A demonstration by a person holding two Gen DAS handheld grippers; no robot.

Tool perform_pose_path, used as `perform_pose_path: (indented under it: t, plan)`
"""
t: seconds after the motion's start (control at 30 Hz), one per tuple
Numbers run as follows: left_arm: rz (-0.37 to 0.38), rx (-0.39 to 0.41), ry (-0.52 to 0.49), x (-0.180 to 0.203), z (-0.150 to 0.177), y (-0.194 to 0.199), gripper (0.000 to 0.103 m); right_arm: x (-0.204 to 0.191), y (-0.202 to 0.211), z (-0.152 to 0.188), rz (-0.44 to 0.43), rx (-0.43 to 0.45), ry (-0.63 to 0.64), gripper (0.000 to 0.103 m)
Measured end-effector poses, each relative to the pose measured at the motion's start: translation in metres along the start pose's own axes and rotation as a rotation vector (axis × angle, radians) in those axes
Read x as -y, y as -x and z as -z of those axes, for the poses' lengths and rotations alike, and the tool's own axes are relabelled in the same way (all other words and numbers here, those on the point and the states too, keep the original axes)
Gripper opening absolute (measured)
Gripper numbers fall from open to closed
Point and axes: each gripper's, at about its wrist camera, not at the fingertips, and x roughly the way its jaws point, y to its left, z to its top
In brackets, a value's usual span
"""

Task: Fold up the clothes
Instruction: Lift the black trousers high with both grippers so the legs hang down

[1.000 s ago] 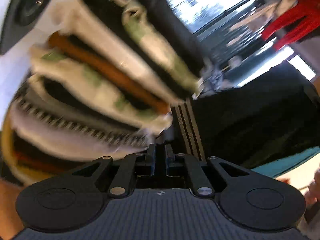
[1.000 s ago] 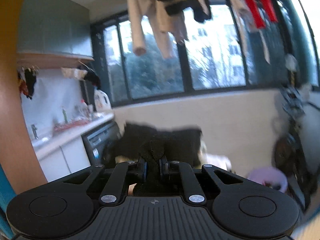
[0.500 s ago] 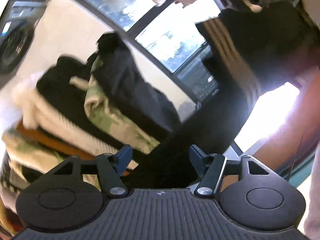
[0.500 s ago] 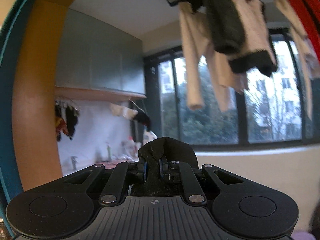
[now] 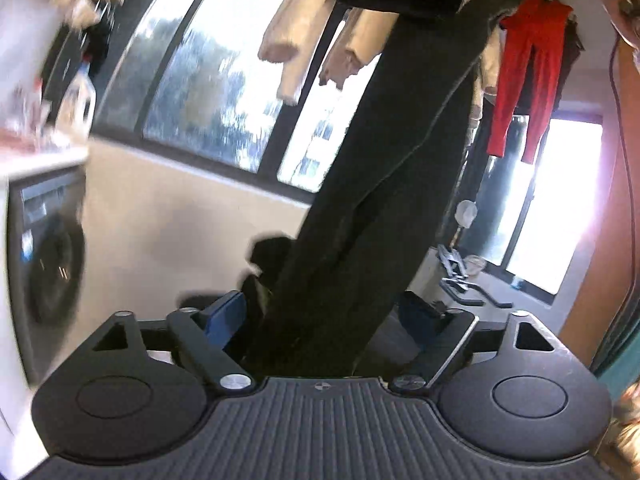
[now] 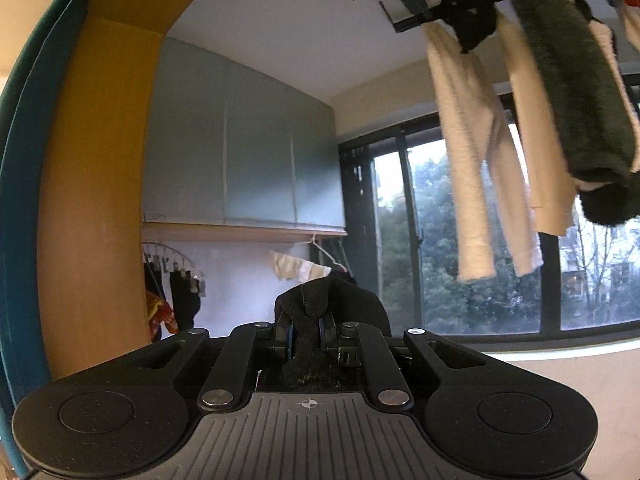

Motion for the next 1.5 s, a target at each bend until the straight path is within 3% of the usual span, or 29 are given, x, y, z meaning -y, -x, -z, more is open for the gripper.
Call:
perform_pose_path:
  t: [0.1, 0.23, 0.27, 0.3, 0.33, 0.37, 0.5, 0.63, 0.77, 0.87, 1.03, 1.23, 1.33, 1.5]
  plan:
    - [-0.038, 0.025, -0.059, -0.019, -0.008, -0.007, 0.088, -0.005, -0.008, 0.002, -0.009, -0.002, -0.025, 0.01]
    - [-0.02, -0.026, -0.066, -0.031, -0.002, -0.028, 0.086, -0.006, -0.011, 0.009, 0.006, -0.01, -0.067, 0.01]
    - [-0.008, -0.044, -0.07, -0.031, 0.001, -0.033, 0.067, -0.006, -0.012, 0.011, 0.011, -0.012, -0.077, 0.01]
    - [0.004, -0.061, -0.075, -0.032, 0.004, -0.038, 0.031, -0.006, -0.012, 0.012, 0.02, -0.014, -0.081, 0.01]
    - [0.009, -0.088, -0.065, -0.032, 0.007, -0.042, 0.012, -0.006, -0.011, 0.013, 0.031, -0.015, -0.083, 0.01]
    - [0.016, -0.103, -0.03, -0.034, 0.008, -0.044, 0.006, -0.006, -0.011, 0.015, 0.045, -0.019, -0.082, 0.01]
    - [-0.036, -0.085, 0.055, -0.049, 0.006, -0.046, 0.004, 0.001, -0.007, 0.022, 0.108, -0.031, -0.085, 0.01]
    - [-0.121, -0.042, 0.042, -0.077, -0.015, -0.05, 0.004, 0.031, -0.007, 0.034, 0.168, -0.043, -0.158, 0.01]
    - [-0.272, 0.067, 0.009, -0.101, -0.054, -0.06, 0.004, 0.074, -0.014, 0.048, 0.227, -0.062, -0.252, 0.01]
    - [-0.329, 0.161, -0.055, -0.095, -0.078, -0.065, 0.004, 0.112, -0.014, 0.065, 0.262, -0.054, -0.317, 0.01]
    - [-0.323, 0.175, -0.185, -0.064, -0.086, -0.093, 0.004, 0.212, 0.017, 0.131, 0.389, -0.101, -0.501, 0.01]
    - [-0.283, 0.108, -0.146, -0.017, -0.065, -0.139, 0.004, 0.316, 0.067, 0.234, 0.548, -0.232, -0.664, 0.01]
    - [-0.295, 0.103, -0.111, -0.003, -0.055, -0.154, 0.004, 0.335, 0.078, 0.249, 0.521, -0.225, -0.697, 0.01]
    - [-0.331, 0.185, -0.191, 0.019, -0.057, -0.15, 0.004, 0.362, 0.095, 0.269, 0.465, -0.205, -0.746, 0.01]
